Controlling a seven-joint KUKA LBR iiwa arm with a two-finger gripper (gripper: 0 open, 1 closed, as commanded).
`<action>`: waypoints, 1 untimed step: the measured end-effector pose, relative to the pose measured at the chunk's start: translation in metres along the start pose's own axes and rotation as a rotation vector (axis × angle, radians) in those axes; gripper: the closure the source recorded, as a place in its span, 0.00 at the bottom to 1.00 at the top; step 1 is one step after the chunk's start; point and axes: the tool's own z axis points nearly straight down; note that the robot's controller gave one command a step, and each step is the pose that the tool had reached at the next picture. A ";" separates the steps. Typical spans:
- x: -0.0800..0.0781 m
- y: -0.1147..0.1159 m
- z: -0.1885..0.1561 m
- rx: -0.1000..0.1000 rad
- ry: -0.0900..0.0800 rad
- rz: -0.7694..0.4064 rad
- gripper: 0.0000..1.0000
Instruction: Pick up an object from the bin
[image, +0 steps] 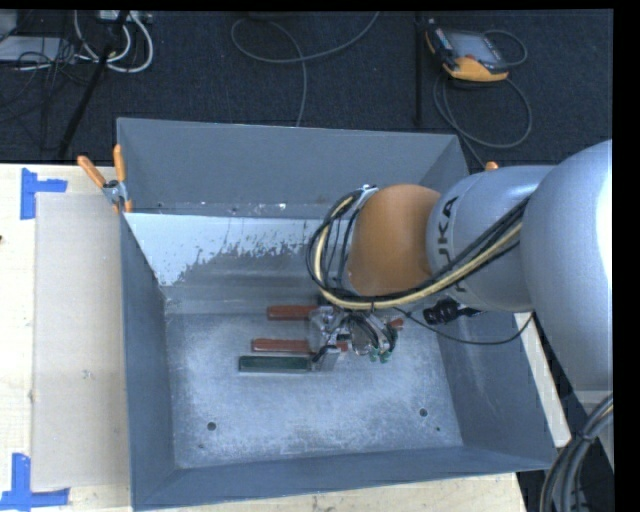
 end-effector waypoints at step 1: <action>0.006 0.000 0.005 0.001 0.021 0.000 0.00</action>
Offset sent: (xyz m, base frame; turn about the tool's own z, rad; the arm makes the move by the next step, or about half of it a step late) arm 0.0000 0.0000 0.0000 0.0000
